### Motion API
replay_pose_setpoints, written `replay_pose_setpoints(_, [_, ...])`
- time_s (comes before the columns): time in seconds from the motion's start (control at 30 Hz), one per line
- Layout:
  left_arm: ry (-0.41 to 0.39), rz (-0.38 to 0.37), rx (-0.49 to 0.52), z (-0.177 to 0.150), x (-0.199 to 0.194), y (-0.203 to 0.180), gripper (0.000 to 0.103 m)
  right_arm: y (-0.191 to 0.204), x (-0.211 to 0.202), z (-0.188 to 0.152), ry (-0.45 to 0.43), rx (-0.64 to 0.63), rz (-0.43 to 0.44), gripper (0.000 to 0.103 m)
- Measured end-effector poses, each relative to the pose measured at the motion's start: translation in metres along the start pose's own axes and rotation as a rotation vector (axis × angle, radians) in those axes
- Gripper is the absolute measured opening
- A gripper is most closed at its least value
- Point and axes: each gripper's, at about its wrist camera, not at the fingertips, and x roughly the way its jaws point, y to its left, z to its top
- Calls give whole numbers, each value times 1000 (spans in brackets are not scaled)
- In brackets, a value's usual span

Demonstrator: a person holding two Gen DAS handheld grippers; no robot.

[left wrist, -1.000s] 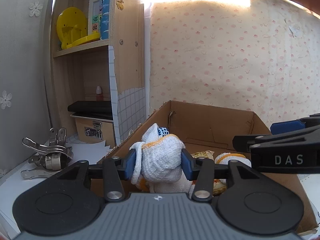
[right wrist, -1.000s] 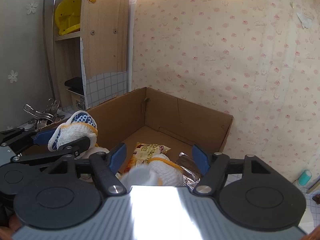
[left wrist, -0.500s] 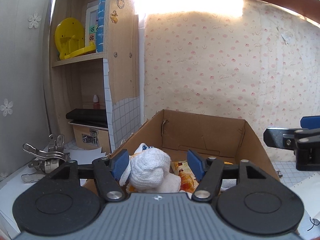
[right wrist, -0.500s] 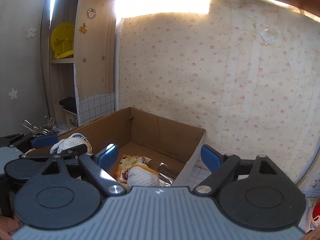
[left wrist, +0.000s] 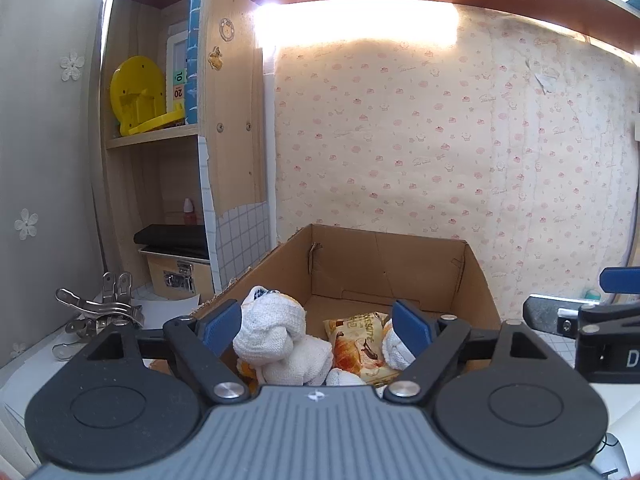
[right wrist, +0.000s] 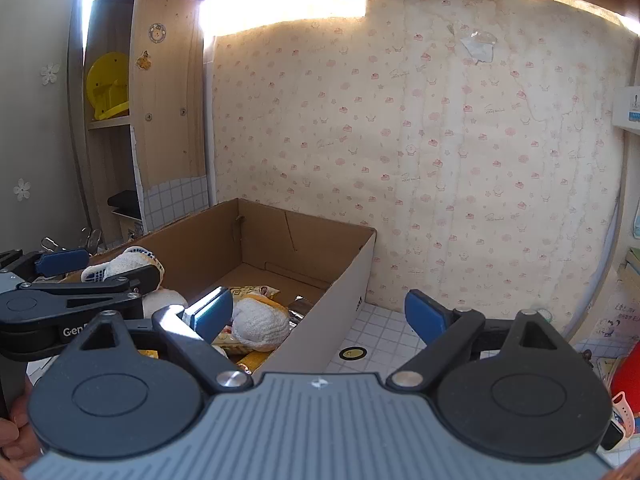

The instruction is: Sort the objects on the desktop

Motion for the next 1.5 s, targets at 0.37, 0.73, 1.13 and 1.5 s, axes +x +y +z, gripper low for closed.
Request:
replay_pose_setpoints(0.37, [17, 57, -11, -5, -26, 0, 100, 13, -19, -10, 28, -14, 16, 94])
replay_pose_setpoints(0.73, [33, 111, 14, -11, -42, -2, 103, 21, -41, -15, 26, -28, 28, 95])
replay_pose_setpoints(1.13, [11, 111, 25, -12, -51, -2, 103, 17, -47, -18, 22, -9, 26, 95])
replay_pose_setpoints(1.5, [37, 107, 16, -14, -47, -3, 103, 17, -47, -18, 21, -15, 23, 95])
